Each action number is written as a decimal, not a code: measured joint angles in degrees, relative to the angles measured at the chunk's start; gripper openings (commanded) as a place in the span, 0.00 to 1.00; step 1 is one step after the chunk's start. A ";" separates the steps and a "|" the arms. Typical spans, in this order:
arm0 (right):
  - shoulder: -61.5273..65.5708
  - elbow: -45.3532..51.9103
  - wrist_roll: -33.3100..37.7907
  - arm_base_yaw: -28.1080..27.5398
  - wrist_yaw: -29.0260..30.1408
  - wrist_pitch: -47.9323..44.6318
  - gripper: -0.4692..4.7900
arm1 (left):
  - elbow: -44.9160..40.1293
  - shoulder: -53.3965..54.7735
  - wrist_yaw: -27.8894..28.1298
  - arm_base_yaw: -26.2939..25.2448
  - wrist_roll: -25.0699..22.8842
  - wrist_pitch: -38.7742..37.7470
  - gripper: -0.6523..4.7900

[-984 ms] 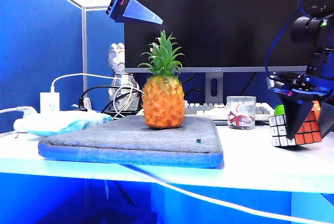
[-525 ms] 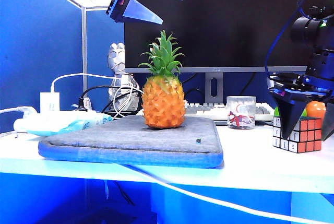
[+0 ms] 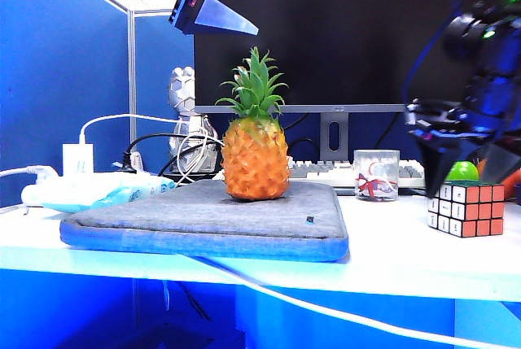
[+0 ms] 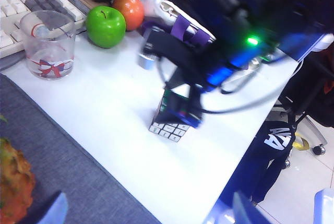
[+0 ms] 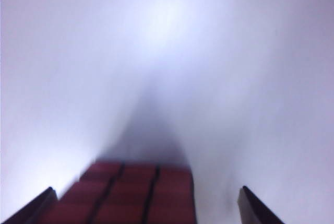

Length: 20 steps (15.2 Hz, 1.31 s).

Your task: Rotate the Rubik's Cube so that its red face is facing towards you.

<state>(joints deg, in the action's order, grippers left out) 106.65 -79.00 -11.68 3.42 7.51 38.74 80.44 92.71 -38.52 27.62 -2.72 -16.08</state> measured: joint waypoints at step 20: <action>3.50 -7.80 7.98 2.23 -1.57 -6.10 0.24 | 0.00 0.00 2.62 0.02 0.00 0.81 0.89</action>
<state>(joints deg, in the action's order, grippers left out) 110.15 -86.80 -3.70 5.65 5.93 32.64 80.44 92.71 -35.90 27.64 -2.72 -15.27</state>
